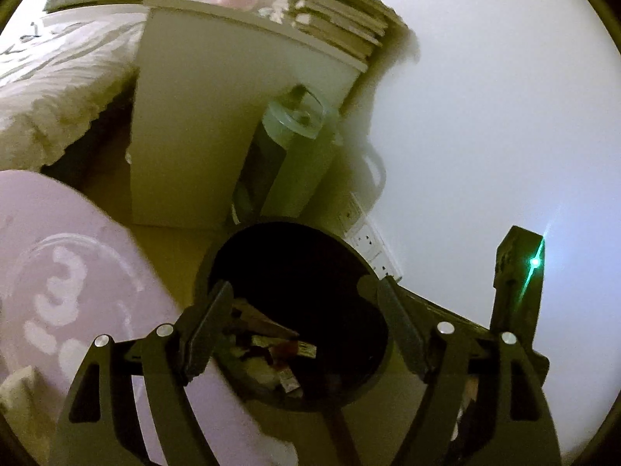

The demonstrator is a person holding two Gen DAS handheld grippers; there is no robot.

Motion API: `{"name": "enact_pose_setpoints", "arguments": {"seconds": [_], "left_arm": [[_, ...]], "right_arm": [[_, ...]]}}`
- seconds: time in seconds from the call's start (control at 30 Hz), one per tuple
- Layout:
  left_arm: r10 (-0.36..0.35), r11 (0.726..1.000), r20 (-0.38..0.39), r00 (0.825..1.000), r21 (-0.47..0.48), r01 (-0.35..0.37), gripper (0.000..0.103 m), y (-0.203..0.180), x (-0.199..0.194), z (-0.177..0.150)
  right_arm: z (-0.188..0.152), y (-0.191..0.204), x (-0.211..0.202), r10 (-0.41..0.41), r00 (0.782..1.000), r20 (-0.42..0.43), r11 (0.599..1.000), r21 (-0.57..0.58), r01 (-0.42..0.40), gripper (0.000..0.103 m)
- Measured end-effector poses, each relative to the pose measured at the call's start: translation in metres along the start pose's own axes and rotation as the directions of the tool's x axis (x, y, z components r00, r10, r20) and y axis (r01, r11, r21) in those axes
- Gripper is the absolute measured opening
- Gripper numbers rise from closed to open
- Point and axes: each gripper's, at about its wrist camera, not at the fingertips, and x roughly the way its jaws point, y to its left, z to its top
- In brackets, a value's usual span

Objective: Collect trash
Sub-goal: 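Open both tools to drop the packet and tube into the bin, then grasp the white spray bottle with the left tool while the right tool grasps the white cap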

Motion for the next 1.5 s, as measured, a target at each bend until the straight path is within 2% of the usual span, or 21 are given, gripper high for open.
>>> {"name": "enact_pose_setpoints", "arguments": {"seconds": [0.23,0.47,0.63,0.77,0.83,0.97,1.0,1.03,1.13,1.2,1.27,1.37,1.43,1.5], "left_arm": [[0.078,0.995,0.072,0.994,-0.074,-0.073,0.077,0.038,-0.050,-0.011],[0.194,0.968,0.140,0.971,-0.189,-0.166,0.077,0.100,-0.109,-0.025],[0.290,0.936,0.173,0.941,-0.255,-0.242,0.077,0.150,-0.151,-0.033],[0.408,0.898,0.186,0.894,-0.257,-0.357,0.077,0.196,-0.188,-0.031],[0.445,0.882,0.178,0.878,-0.258,-0.394,0.077,0.221,-0.200,-0.026],[0.504,0.857,0.123,0.855,-0.195,-0.477,0.076,0.264,-0.208,-0.015],[0.515,0.852,0.106,0.851,-0.169,-0.495,0.072,0.276,-0.208,-0.012],[0.519,0.851,0.082,0.851,-0.149,-0.504,0.067,0.288,-0.206,-0.009],[0.516,0.852,0.031,0.856,-0.124,-0.509,0.059,0.313,-0.200,-0.006],[0.506,0.859,-0.004,0.863,-0.089,-0.504,0.057,0.326,-0.192,-0.006],[0.509,0.859,-0.038,0.860,-0.039,-0.511,0.053,0.331,-0.183,-0.007],[0.489,0.872,-0.084,0.868,0.027,-0.489,0.048,0.333,-0.169,-0.009],[0.489,0.872,-0.088,0.868,0.056,-0.486,0.047,0.333,-0.165,-0.008],[0.490,0.872,-0.091,0.867,0.051,-0.488,0.042,0.337,-0.162,-0.007]], "right_arm": [[-0.004,0.044,0.004,0.048,0.998,-0.029,0.996,-0.075,-0.050,0.065],[-0.014,0.113,0.014,0.108,0.990,-0.085,0.974,-0.193,-0.123,0.065],[-0.020,0.169,0.024,0.147,0.981,-0.129,0.945,-0.275,-0.178,0.065],[-0.026,0.214,0.036,0.171,0.970,-0.171,0.914,-0.340,-0.221,0.065],[-0.030,0.235,0.044,0.180,0.964,-0.197,0.897,-0.370,-0.243,0.065],[-0.037,0.279,0.062,0.189,0.952,-0.242,0.856,-0.434,-0.280,0.065],[-0.038,0.288,0.066,0.188,0.950,-0.251,0.845,-0.451,-0.286,0.065],[-0.040,0.299,0.073,0.184,0.947,-0.263,0.831,-0.472,-0.293,0.065],[-0.045,0.326,0.094,0.164,0.940,-0.299,0.796,-0.522,-0.306,0.065],[-0.049,0.340,0.106,0.142,0.940,-0.311,0.774,-0.557,-0.302,0.065],[-0.052,0.349,0.118,0.121,0.940,-0.320,0.758,-0.581,-0.296,0.065],[-0.056,0.355,0.134,0.091,0.935,-0.343,0.744,-0.601,-0.293,0.065],[-0.058,0.357,0.142,0.074,0.933,-0.352,0.738,-0.610,-0.289,0.065],[-0.060,0.358,0.148,0.065,0.931,-0.358,0.737,-0.612,-0.287,0.065]]}}
